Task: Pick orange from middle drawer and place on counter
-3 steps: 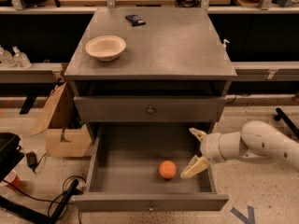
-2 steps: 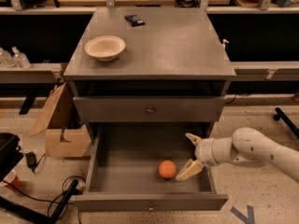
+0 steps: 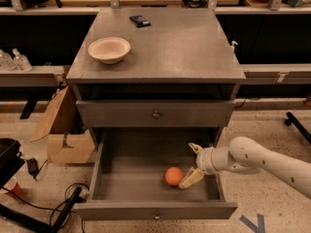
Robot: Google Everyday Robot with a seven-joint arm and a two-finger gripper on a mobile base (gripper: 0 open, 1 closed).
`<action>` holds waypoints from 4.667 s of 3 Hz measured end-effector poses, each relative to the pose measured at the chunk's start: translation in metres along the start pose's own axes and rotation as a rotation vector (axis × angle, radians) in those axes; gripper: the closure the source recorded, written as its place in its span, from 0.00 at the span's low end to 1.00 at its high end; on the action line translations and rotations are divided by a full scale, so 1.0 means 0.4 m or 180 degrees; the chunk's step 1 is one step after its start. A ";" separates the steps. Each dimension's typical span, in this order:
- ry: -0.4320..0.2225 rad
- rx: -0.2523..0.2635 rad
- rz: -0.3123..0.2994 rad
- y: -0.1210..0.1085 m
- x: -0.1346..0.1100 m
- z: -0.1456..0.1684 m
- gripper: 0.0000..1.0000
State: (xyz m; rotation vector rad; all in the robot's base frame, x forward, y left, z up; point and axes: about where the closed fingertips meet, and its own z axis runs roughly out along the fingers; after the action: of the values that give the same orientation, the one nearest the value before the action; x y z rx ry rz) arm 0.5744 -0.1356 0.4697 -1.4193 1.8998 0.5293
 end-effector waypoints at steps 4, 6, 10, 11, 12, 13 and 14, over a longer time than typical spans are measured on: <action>0.0537 -0.0402 -0.0039 0.099 0.099 0.238 0.26; 0.0667 -0.0473 0.0017 0.123 0.110 0.266 0.72; -0.0279 -0.0379 0.0168 -0.100 -0.406 -0.372 1.00; -0.0355 -0.0368 0.0237 -0.170 -0.569 -0.553 1.00; -0.0413 -0.0205 0.0333 -0.248 -0.722 -0.685 1.00; -0.0584 0.0358 0.0349 -0.385 -0.919 -0.761 1.00; -0.0774 0.0755 0.0358 -0.475 -0.999 -0.740 1.00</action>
Offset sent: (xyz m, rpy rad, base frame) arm -0.0086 0.0493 -0.0886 -0.1184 0.0878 0.0640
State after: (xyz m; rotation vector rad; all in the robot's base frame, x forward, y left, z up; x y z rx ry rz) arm 0.7319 -0.1336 0.9783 -1.0519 1.7865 0.4875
